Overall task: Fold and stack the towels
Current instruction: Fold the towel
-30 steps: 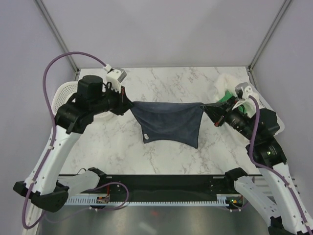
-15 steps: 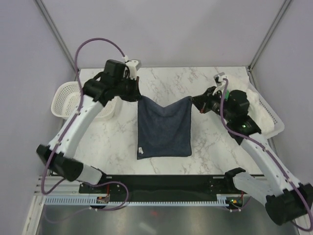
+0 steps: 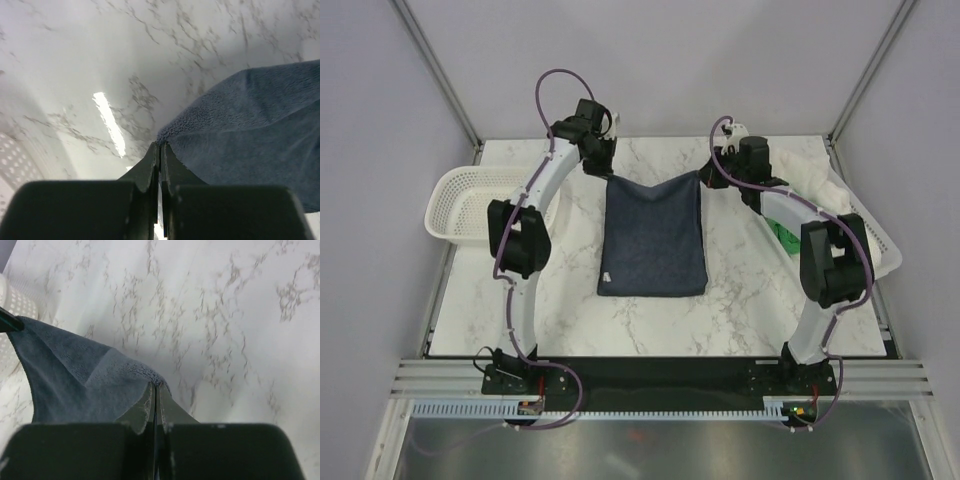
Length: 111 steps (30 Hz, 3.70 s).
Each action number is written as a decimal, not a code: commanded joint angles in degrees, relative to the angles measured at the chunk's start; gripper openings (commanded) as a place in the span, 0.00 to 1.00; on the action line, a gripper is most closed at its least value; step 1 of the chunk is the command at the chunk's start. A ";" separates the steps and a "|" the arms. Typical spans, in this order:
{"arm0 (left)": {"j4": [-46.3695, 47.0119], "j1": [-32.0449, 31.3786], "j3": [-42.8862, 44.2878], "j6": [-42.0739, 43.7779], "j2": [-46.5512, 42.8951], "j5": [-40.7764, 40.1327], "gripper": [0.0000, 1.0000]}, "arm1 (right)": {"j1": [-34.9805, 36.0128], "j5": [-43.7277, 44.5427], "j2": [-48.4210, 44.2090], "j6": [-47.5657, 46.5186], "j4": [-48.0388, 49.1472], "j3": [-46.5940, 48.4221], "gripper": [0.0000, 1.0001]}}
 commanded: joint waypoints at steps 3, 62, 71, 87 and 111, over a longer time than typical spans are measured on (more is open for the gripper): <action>5.23 2.72 6.91 6.16 4.29 -2.15 0.02 | -0.82 -3.24 9.32 -2.78 5.74 9.19 0.00; 21.68 4.57 -25.05 9.43 -13.61 4.62 0.02 | -3.02 -5.52 0.72 -4.02 12.59 -6.35 0.00; 23.96 1.76 -40.26 7.49 -23.37 1.28 0.02 | -1.61 -5.43 -7.54 -3.75 11.99 -17.16 0.00; 25.02 -3.16 -51.87 3.38 -36.73 -2.47 0.02 | 0.41 -3.68 -22.48 -3.05 8.03 -28.15 0.00; 25.98 -7.91 -65.06 -2.88 -43.77 -6.28 0.02 | 3.22 -2.62 -27.85 0.29 8.20 -35.79 0.00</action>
